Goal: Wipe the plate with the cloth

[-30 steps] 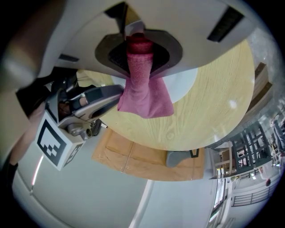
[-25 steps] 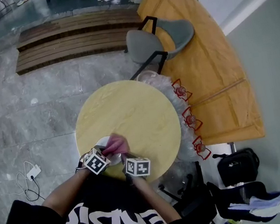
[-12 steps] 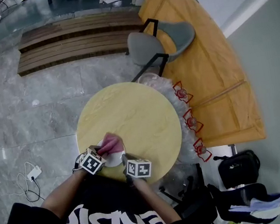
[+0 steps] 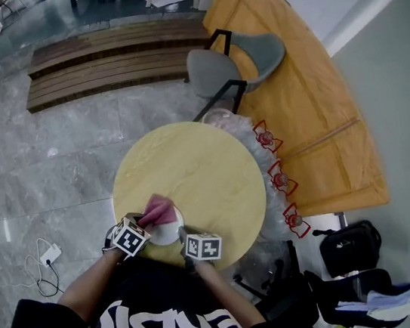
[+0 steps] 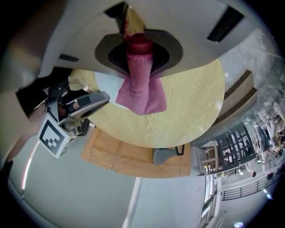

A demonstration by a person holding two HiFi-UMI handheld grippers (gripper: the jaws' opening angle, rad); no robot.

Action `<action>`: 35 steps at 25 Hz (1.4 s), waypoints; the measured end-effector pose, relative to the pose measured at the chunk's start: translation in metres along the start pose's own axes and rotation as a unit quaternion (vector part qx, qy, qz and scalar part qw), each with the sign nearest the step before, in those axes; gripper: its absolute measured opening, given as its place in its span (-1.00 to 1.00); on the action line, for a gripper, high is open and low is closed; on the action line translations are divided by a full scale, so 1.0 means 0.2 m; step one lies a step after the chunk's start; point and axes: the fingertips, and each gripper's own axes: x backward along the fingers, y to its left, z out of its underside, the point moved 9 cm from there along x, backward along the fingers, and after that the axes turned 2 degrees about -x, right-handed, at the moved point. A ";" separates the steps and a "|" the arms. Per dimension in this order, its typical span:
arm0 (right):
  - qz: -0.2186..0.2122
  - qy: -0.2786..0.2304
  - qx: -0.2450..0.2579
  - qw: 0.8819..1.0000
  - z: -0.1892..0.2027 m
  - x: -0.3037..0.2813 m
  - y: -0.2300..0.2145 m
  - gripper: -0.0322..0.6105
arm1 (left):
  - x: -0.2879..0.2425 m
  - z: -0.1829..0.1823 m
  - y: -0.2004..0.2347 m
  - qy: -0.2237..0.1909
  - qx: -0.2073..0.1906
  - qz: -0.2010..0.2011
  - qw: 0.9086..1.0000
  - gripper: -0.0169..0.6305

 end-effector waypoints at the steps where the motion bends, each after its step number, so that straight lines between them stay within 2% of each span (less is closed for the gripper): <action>1: 0.000 0.000 -0.001 1.000 0.00 0.00 0.00 -0.69 | 0.01 0.00 0.00 0.000 -0.002 -0.003 1.000 -0.80; 6: -0.001 -0.002 -0.001 1.000 0.00 0.00 0.00 -0.69 | 0.06 -0.04 0.00 -0.013 -0.007 -0.006 1.000 -0.80; 11: 0.000 -0.005 -0.004 1.000 0.01 0.00 0.00 -0.69 | 0.08 -0.08 -0.09 -0.032 -0.013 0.021 0.999 -0.80; 19: 0.006 -0.009 -0.005 1.000 0.02 -0.01 0.01 -0.69 | 0.07 -0.08 -0.28 -0.028 -0.050 0.058 0.997 -0.80; 35: 0.012 -0.016 -0.014 1.000 0.02 0.00 0.02 -0.69 | -0.04 -0.01 -0.38 -0.006 -0.035 0.093 0.995 -0.79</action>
